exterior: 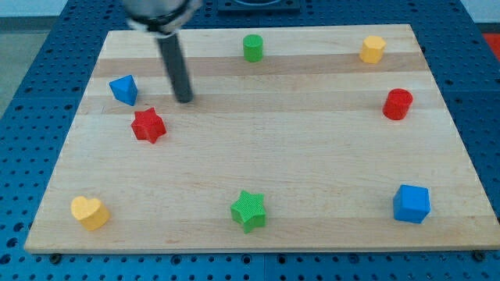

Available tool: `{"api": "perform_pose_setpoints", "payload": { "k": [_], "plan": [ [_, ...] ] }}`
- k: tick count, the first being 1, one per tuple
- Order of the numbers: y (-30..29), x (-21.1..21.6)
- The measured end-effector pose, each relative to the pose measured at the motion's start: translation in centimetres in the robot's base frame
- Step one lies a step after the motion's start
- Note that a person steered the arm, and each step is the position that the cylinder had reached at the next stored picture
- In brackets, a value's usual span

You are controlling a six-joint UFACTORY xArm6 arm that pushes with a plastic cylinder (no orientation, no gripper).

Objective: Place the green circle towards the top left corner

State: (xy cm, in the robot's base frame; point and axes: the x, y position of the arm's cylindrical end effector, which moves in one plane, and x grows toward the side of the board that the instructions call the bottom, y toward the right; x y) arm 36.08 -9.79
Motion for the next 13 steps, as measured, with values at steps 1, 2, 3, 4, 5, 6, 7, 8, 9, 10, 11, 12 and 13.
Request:
{"api": "perform_pose_setpoints", "payload": {
  "k": [1,2,3,4,5,6,7,8,9,10,11,12,13],
  "plan": [
    [5.9,-2.9],
    [7.4,-2.9],
    [9.5,-2.9],
    [17.2,-2.9],
    [17.9,-5.5],
    [17.3,-10.2],
    [17.3,-10.3],
    [17.2,-11.5],
    [17.0,-11.5],
    [16.2,-11.5],
    [14.7,-11.2],
    [13.0,-10.8],
    [11.1,-10.2]
  ]
}}
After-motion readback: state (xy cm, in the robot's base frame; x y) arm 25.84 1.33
